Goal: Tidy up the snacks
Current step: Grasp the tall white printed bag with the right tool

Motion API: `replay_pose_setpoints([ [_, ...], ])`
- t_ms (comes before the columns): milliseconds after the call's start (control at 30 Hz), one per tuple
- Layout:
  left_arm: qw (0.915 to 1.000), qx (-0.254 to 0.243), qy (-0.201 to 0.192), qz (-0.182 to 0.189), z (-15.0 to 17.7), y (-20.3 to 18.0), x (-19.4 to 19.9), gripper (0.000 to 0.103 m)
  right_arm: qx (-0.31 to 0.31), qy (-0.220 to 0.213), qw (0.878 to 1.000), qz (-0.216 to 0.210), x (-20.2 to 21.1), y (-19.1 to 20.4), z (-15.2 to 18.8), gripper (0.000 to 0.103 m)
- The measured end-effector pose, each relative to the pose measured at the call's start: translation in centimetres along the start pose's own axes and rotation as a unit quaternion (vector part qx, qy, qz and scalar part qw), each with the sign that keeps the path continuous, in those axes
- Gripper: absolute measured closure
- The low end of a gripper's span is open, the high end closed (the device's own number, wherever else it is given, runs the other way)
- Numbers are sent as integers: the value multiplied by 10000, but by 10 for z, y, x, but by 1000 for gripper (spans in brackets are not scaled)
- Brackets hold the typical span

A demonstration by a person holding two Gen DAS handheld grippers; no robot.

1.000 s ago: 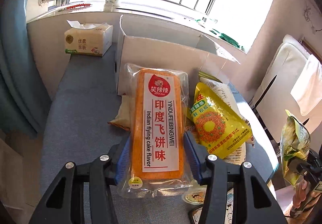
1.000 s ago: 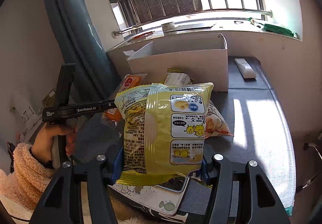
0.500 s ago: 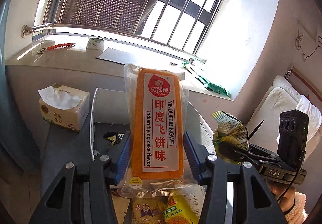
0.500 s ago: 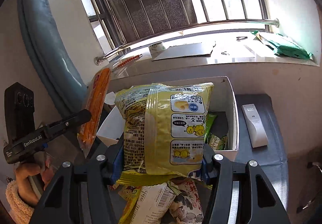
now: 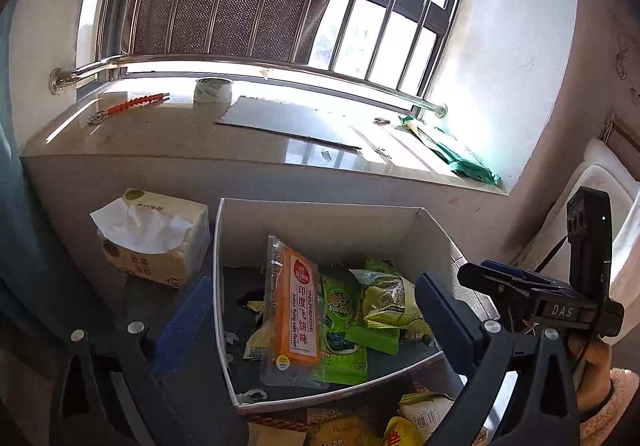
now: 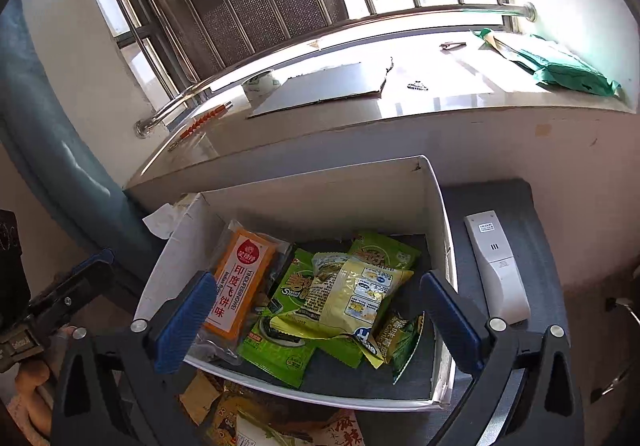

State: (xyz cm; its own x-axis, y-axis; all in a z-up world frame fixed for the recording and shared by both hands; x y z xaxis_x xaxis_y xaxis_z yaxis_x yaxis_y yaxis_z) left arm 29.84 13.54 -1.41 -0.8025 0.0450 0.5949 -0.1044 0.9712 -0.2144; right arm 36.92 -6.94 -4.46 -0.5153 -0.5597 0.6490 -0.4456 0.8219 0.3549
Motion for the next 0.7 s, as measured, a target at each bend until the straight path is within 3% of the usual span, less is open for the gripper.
replay_pose_setpoints([
  [133,10000,79,21,2,14,5,22,0,403,-315,9987,59,28,15,9,0],
  [267,10000,53,16,-3,50,-1,56,0,639,-335,9973,-155,57,30,39,0],
  [433,9997,-100,60,202,121,-13,94,0,839,-241,9961,-97,87,31,104,0],
  [600,9989,233,168,358,191,-16,110,0,550,-342,9979,-72,116,19,179,0],
  [700,9978,395,214,483,214,-20,112,0,291,-191,9994,-30,121,12,220,0],
])
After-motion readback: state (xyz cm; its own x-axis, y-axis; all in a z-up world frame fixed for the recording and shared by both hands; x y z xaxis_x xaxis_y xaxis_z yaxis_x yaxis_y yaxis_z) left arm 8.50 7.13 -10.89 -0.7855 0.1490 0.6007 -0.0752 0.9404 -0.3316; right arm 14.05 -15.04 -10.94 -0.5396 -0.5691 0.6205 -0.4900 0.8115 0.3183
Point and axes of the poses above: each gripper's, at about its wrist camera, not at the fingertips, and x roughly against the way its jaws point, y to its left, z to its underside, the point moved 3 cm from there along -x, roughly the way its jaws point, and after that the axes turned 4 degrees about -z, right-handed, at the moved point
